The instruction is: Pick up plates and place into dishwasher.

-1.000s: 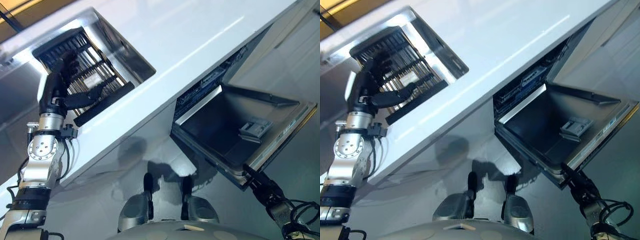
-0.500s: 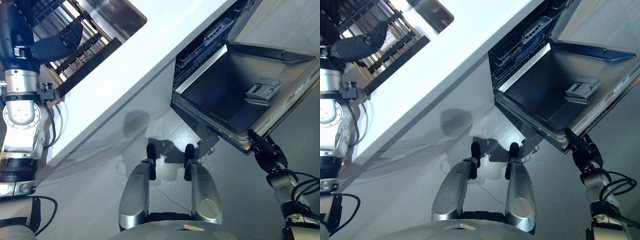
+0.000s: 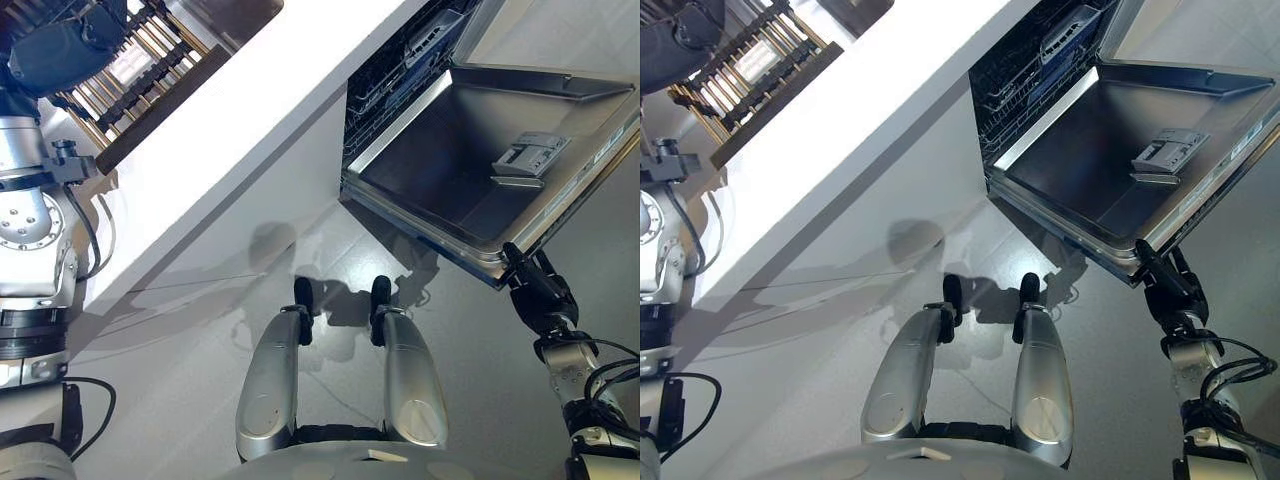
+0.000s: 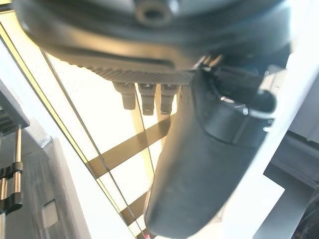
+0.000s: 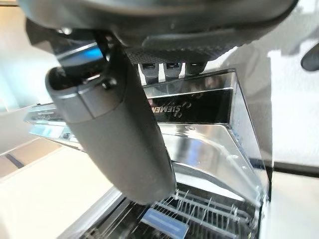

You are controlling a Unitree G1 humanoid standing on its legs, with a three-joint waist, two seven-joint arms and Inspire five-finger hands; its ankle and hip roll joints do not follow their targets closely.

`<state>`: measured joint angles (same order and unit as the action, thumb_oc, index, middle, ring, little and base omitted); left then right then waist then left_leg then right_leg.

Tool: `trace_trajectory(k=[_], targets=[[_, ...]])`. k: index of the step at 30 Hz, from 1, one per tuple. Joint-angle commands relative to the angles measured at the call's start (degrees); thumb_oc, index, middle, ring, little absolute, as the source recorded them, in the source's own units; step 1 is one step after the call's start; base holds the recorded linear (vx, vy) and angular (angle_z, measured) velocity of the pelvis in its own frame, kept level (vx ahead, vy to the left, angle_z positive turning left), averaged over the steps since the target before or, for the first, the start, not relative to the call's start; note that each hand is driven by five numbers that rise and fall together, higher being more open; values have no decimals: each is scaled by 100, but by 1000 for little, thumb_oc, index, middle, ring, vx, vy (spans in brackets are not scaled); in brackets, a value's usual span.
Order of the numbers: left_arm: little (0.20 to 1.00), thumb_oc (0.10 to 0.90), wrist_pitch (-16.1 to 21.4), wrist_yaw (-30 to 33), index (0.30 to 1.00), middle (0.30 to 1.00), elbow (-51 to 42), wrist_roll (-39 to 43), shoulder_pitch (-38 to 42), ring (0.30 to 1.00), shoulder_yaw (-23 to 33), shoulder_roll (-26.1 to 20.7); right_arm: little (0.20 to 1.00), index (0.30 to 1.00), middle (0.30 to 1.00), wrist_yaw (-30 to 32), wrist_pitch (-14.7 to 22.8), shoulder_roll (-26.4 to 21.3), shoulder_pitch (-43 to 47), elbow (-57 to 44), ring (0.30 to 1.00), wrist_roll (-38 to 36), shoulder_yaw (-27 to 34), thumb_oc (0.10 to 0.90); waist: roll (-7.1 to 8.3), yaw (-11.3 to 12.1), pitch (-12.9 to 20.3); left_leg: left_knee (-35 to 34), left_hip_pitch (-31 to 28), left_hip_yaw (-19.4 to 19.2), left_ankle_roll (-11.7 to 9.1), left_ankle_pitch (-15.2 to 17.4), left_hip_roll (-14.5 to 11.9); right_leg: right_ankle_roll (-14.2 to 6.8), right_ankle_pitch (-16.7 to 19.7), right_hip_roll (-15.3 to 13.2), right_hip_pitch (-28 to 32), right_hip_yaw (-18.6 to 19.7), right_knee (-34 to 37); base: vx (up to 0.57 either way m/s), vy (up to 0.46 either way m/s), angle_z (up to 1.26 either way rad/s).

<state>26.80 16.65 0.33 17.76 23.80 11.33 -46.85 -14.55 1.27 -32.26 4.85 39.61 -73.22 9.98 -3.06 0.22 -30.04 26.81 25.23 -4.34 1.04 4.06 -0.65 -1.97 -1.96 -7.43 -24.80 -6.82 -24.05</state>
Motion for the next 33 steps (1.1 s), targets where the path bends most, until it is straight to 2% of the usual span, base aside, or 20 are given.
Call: trace_trajectory(k=[1, 5, 8, 15, 22, 33], targets=[[900, 800, 645, 233, 900, 900, -128, -44, -566, 900, -247, 864, 900, 900, 900, -2257, -486, 639, 1334, -2275, 900, -156, -903, 800, 115, 251, 24, 272, -288, -252, 508, 889, 603, 80, -801, 180, 99, -136, -754, 47, 14, -2], [900, 800, 639, 230, 900, 900, -124, -47, -608, 900, -285, 883, 900, 900, 900, -2499, -790, 866, 1447, -2913, 900, -164, -1154, 800, 127, 286, 24, 250, -324, -208, 515, 864, 616, 55, -757, 173, 163, -115, -692, 33, 1, -6], [900, 800, 606, 194, 900, 900, -117, -4, -579, 900, -313, 859, 900, 900, 900, -2524, -866, 1068, 1592, -3400, 900, -115, -1329, 800, 145, 328, 24, 232, -359, -168, 521, 857, 632, 30, -726, 175, 228, -118, -636, 29, -22, -10], [900, 800, 499, 120, 900, 900, -43, -18, -426, 900, -430, 839, 900, 900, 900, -2116, -901, 1498, 1897, -4258, 900, 204, -1640, 800, 202, 406, 24, 184, -479, -101, 531, 835, 650, 4, -652, 166, 407, -154, -511, 25, -16, -19], [900, 800, 372, -7, 900, 900, -26, 26, -366, 900, -483, 829, 900, 900, 900, -1980, -1085, 1708, 2000, -4614, 900, 203, -1752, 800, 245, 458, 24, 55, -652, -40, 550, 753, 665, -24, -533, 162, 597, -192, -345, 19, -8, -1], [900, 800, 334, -216, 900, 900, 3, 129, -472, 900, -432, 769, 900, 900, 900, -1797, -1008, 1800, 1878, -4676, 900, 193, -1725, 800, 381, 544, 26, -127, -1008, 9, 533, 736, 626, -82, -460, 157, 1048, -308, -61, 28, -27, 35]])
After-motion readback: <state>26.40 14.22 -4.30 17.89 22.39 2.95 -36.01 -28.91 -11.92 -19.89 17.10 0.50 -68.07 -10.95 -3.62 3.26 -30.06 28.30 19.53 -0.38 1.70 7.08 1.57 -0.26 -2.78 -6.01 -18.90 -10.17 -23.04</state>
